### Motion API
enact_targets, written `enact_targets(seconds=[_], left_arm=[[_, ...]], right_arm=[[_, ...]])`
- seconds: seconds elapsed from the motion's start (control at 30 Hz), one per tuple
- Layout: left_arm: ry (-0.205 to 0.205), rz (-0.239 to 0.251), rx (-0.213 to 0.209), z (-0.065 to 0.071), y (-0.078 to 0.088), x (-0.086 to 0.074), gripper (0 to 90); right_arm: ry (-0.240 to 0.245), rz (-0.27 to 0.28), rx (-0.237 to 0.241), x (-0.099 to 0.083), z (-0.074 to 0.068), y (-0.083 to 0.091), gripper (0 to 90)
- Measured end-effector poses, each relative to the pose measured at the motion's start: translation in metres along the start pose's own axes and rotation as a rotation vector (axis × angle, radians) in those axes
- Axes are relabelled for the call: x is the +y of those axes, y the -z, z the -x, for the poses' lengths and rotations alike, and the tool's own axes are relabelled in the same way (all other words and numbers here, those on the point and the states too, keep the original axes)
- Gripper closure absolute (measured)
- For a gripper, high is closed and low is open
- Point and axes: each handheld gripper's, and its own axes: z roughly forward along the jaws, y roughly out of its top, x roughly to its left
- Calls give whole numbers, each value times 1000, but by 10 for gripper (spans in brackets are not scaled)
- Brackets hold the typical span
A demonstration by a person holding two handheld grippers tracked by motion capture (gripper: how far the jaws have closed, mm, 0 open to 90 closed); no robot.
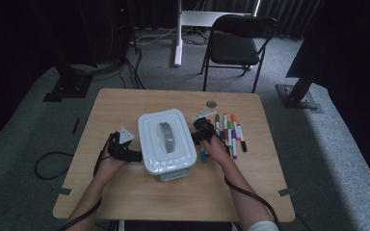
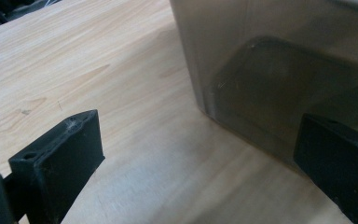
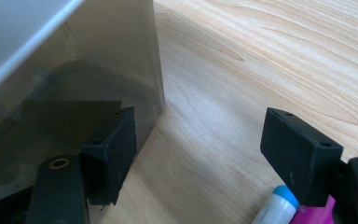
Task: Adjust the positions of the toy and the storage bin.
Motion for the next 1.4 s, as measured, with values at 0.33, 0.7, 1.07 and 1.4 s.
enact_targets(seconds=[0.33,0.7,1.07,1.4], left_arm=[[-3,-8,-26,22,17,-10,17],[-23,0,-72,47,38,-23,17],[-26,29,-114,65,49,-32,17],[-31,44,-164,79,53,-30,17]], right_arm=[[51,14,49,-6,-8,10,268],[100,12,131,-24,-16,21,270],[147,42,195,-37,-16,25,270],[186,17,210,-37,-8,29,268]])
